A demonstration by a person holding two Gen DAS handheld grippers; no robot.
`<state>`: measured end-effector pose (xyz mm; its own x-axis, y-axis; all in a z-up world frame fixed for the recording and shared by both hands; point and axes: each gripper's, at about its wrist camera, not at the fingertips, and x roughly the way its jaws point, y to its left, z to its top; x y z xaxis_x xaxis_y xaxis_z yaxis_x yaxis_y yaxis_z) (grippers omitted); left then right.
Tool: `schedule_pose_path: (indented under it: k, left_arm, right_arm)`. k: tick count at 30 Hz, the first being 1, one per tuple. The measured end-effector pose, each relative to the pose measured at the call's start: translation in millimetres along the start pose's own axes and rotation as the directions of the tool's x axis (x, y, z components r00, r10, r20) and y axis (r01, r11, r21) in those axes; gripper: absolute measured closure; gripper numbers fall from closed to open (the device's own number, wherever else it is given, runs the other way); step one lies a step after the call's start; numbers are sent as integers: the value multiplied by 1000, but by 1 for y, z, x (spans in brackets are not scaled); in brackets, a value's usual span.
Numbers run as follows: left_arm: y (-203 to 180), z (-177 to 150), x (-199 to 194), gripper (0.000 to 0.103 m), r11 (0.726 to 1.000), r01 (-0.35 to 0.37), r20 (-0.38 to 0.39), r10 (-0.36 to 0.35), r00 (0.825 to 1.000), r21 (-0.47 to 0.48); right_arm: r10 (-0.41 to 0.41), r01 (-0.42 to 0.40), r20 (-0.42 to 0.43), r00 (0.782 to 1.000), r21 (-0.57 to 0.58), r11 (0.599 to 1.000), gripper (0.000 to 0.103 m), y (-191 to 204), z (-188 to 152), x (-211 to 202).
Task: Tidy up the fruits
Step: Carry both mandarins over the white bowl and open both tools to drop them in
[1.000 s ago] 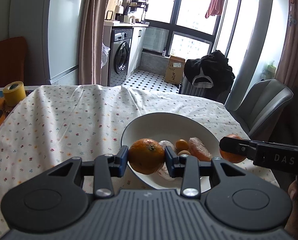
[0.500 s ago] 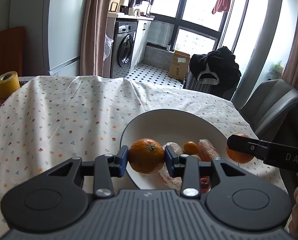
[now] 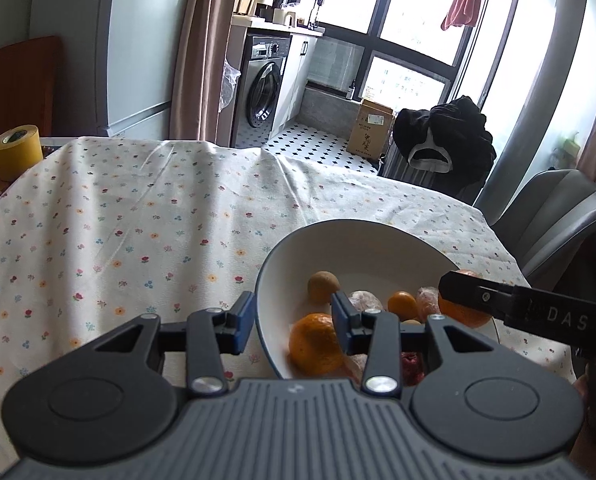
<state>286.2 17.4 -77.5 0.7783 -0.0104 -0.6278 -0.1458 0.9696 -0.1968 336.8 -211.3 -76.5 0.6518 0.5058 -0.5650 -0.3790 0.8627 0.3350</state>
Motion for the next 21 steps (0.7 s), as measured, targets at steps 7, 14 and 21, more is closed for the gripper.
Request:
schedule_pose_path:
  k: [7, 14, 21]
  left_arm:
    - [10, 5, -5, 60, 999, -28, 10, 28, 1000, -16]
    - [17, 6, -11, 49, 999, -43, 21, 44, 999, -30]
    - [23, 3, -21, 44, 998, -49, 29, 51, 998, -48]
  right_arm:
    - [8, -8, 4, 1000, -6, 1000, 64, 5, 8, 10]
    - [13, -13, 13, 1000, -12, 1000, 64, 15, 13, 18]
    - [12, -12, 56, 998, 11, 1000, 52, 14, 15, 12]
